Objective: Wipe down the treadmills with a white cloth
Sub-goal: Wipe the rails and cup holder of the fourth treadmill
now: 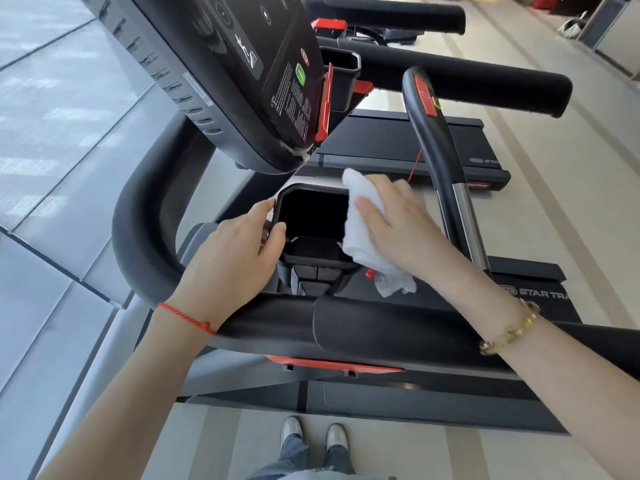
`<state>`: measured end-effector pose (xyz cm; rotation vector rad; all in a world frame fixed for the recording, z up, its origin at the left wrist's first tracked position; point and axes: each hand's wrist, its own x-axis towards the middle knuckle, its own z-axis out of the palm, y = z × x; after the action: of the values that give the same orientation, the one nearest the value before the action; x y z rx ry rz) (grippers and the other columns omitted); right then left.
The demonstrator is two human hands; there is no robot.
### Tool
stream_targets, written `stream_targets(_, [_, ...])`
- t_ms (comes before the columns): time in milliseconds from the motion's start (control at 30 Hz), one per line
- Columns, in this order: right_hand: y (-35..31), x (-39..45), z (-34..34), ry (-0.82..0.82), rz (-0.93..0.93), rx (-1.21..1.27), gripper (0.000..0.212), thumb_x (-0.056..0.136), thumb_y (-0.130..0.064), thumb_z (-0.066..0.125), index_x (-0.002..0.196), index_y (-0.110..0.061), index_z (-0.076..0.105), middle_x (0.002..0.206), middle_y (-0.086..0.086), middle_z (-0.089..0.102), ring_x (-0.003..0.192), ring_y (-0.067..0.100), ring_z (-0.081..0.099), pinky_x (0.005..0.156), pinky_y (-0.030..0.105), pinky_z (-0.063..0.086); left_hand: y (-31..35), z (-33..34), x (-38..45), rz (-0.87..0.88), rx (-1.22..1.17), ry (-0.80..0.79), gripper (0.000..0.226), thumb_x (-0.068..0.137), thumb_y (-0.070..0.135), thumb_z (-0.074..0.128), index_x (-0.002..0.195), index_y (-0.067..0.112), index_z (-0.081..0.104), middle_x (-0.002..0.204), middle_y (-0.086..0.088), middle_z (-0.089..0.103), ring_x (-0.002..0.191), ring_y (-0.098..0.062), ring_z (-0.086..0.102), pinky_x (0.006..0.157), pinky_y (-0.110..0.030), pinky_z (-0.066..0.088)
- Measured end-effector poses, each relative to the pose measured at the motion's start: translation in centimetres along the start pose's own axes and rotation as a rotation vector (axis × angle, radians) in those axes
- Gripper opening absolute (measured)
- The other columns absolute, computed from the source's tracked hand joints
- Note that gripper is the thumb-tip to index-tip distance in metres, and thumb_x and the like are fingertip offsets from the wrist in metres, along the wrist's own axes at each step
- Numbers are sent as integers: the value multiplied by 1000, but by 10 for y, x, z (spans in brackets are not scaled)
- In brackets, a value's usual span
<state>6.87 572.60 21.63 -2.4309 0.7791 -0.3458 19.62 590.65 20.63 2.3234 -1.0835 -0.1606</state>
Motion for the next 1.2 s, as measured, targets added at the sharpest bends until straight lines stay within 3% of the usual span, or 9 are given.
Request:
stream_targets(100, [-8,24,0,-90,0,-44,37,102,-43,34,136,-32,41,114,-4,36,115,26,39,87,34,28,-2,0,6,-13,-3,-15,46,101,37,42,145,22,43,91,17,57,92,-18,63,78,-34,47])
stream_targets(267, [-6,2,-12,-118,-166,-182,47,99,-44,39,145,-36,31,123,-8,31,114,11,29,92,31,31,-4,-4,14,-27,13,-42,43,100,36,43,141,22,47,108,9,67,88,-16,63,72,-30,45])
stream_targets(433, [-19,-17,-27,-196,-344,-167,53,94,-39,41,146,-38,28,123,-13,28,118,6,28,96,27,32,-6,-3,18,-35,-37,-43,41,99,36,44,138,24,50,102,15,65,72,6,55,63,-13,39])
stream_targets(500, [-27,-12,-27,-262,-400,-185,54,95,-41,43,147,-38,29,122,-13,30,117,7,29,95,25,32,-6,-4,15,-41,-87,-40,45,95,39,42,137,26,51,103,14,67,74,7,57,70,-19,46])
stream_targets(567, [-33,-1,-24,-356,-437,-236,52,97,-42,46,146,-40,31,120,-13,32,116,6,31,92,23,33,-6,-6,9,-44,-111,-42,48,94,42,41,139,29,50,108,11,69,85,-7,64,81,-31,52])
stream_targets(700, [-41,25,-15,-496,-470,-336,37,96,-40,53,133,-37,47,113,-10,38,108,8,36,88,28,38,-4,-10,1,-35,-141,-53,51,94,45,36,142,31,45,111,10,68,97,-16,65,86,-41,53])
stream_targets(800, [-45,38,-7,-555,-478,-352,24,95,-38,55,117,-30,57,111,-11,38,99,6,36,83,27,36,-3,-11,0,-33,-131,-61,51,95,44,35,144,32,42,112,11,67,103,-15,64,87,-42,53])
stream_targets(967, [-40,35,-14,-470,-495,-416,34,90,-47,51,125,-43,49,112,-16,37,83,3,41,58,15,29,-2,-12,0,-45,-133,-61,49,95,45,35,143,35,42,111,14,65,101,-10,64,86,-39,53])
stream_targets(1200, [-41,26,-38,-610,-491,-359,36,88,-40,48,123,-52,50,121,-27,43,97,-3,45,77,21,43,-1,-12,-2,-55,-155,-59,51,94,49,33,143,36,41,107,16,66,95,-9,65,83,-39,54])
